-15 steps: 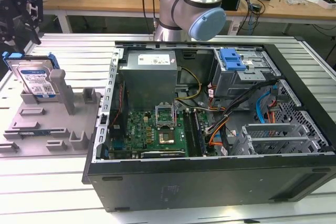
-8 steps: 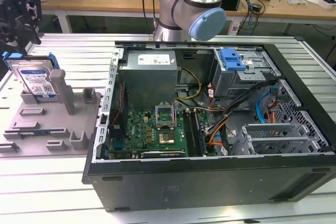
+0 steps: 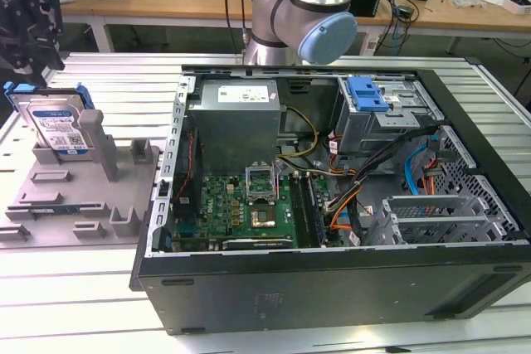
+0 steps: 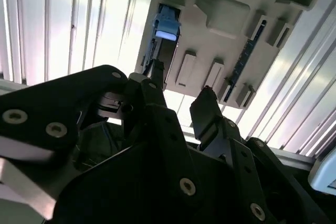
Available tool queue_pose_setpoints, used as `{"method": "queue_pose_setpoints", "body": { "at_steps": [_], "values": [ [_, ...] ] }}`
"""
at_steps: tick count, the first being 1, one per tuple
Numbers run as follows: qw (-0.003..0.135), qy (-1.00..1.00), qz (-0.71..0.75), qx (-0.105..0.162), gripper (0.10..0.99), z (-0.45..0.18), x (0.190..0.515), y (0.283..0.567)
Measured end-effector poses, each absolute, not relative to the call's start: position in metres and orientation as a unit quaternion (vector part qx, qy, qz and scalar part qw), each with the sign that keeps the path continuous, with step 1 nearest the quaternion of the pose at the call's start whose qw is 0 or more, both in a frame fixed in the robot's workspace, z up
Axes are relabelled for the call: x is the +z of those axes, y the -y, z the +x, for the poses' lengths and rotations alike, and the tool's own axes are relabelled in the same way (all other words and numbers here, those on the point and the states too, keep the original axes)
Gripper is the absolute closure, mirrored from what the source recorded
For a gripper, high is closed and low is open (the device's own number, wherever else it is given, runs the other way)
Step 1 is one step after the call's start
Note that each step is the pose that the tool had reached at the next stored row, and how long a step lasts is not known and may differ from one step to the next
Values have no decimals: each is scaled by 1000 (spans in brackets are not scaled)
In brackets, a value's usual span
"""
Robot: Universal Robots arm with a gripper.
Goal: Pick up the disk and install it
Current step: 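Pick up the disk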
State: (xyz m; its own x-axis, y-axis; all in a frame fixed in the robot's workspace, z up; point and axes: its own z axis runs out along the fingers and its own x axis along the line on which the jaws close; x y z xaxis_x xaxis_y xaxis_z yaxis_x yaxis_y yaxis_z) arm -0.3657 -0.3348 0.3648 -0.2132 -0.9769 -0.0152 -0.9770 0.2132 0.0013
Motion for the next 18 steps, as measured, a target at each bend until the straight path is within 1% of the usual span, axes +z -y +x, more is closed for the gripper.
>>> {"method": "queue_pose_setpoints", "body": {
  "at_steps": [2, 6, 14, 18],
  "values": [
    [5, -772, -636, 5, 604, -365, 365, 334],
    [5, -767, -642, 5, 604, -366, 364, 316],
    [4, -763, -646, 4, 604, -367, 364, 315],
    [2, -743, -669, 1, 604, -367, 364, 311]
  ]
}}
